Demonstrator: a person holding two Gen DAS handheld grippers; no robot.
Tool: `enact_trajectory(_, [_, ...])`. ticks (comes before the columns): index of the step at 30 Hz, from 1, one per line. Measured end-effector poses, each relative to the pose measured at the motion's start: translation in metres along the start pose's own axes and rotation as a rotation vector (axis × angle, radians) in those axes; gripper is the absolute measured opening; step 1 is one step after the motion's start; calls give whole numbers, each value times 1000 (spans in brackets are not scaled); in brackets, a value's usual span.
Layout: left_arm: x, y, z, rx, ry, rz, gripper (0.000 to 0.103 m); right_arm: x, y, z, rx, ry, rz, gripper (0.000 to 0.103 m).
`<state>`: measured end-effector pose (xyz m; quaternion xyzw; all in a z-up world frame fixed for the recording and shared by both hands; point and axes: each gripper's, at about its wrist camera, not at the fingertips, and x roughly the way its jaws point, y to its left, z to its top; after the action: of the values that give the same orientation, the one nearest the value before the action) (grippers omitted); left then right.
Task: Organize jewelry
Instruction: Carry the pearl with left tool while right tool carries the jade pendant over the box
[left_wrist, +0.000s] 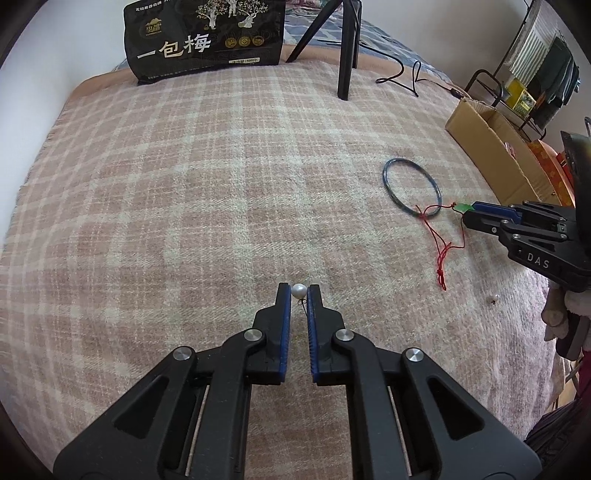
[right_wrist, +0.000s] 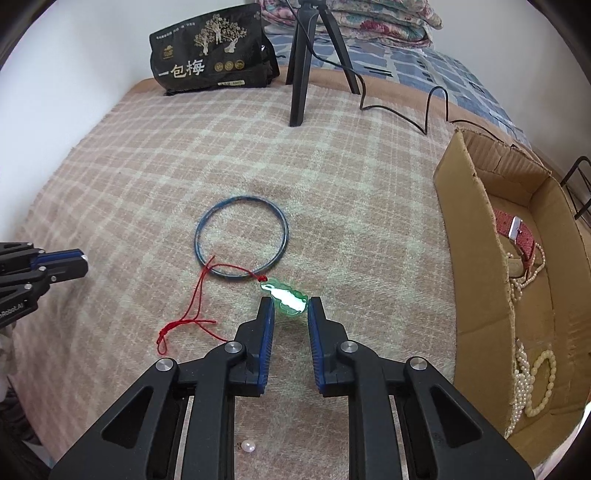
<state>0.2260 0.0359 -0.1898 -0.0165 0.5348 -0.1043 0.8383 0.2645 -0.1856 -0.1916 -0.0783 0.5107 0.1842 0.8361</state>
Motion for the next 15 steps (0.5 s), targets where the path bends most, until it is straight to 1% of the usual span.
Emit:
enact_trajectory(7, [-11,1,3,-8,-26,-7,7,-11,-1,-2,2,-26,3,16])
enact_trajectory(15, [-38,-2,12,-23,-85,-46,7,-44,-2,0,6,-98,15,16])
